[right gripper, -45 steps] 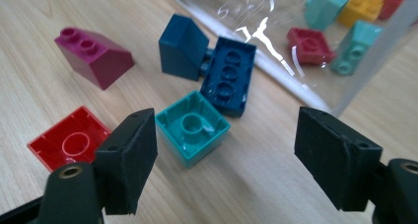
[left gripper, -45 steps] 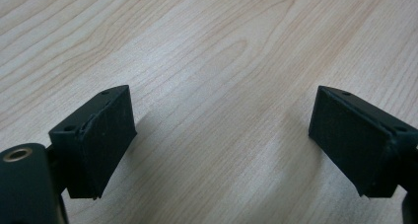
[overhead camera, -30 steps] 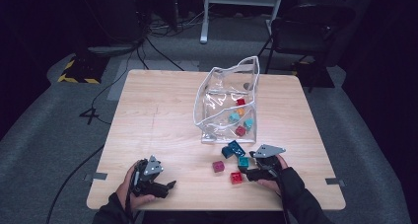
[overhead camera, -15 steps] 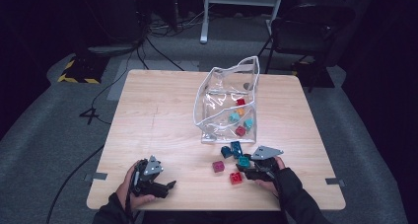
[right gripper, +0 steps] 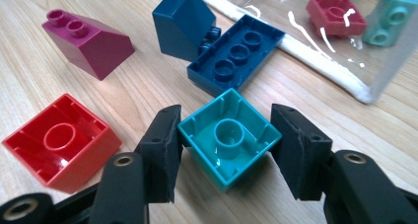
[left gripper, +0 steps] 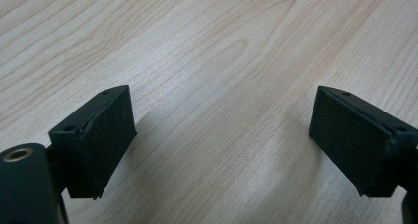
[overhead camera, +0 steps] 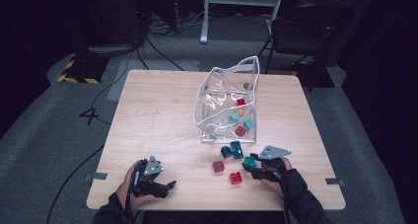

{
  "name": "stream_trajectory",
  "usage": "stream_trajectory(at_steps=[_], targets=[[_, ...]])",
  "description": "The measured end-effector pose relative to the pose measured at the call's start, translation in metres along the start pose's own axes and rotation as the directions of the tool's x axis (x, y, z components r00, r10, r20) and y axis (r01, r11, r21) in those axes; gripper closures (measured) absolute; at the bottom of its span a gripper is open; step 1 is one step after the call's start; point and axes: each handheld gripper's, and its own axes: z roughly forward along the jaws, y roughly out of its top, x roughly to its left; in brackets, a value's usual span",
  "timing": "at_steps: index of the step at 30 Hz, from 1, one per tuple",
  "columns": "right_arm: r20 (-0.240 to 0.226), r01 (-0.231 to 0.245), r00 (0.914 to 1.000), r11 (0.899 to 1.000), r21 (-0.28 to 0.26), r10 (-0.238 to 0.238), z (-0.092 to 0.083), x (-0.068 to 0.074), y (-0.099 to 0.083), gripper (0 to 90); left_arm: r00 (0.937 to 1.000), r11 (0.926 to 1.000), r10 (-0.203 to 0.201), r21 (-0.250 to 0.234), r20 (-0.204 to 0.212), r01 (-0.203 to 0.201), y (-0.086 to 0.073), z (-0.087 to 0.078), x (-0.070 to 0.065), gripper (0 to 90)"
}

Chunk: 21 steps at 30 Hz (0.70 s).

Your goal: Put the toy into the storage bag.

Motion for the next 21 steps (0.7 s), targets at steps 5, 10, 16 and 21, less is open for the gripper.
stream_trajectory(at_steps=[5,10,16,21], targets=[[0.012,0.004,0.9999,1.000,-0.020,-0.004,-0.009,-0.002,0.001,47.8,1.0000,1.0000,0.000,0.000,0.001,0.000,0.000,0.000,0.000,10.7],[0.022,0.018,0.9996,0.999,-0.035,-0.018,-0.018,-0.001,0.005,47.8,1.0000,1.0000,0.000,0.000,0.000,0.000,0.000,0.000,0.000,10.7],[0.029,0.020,0.9994,0.998,-0.065,-0.018,-0.029,-0.001,0.011,47.9,1.0000,1.0000,0.000,0.000,0.000,0.000,0.000,0.000,0.000,10.7],[0.033,0.009,0.9994,0.997,-0.082,-0.006,-0.036,-0.003,0.016,47.9,1.0000,1.0000,0.000,-0.001,0.000,0.000,0.000,0.000,0.000,10.7]])
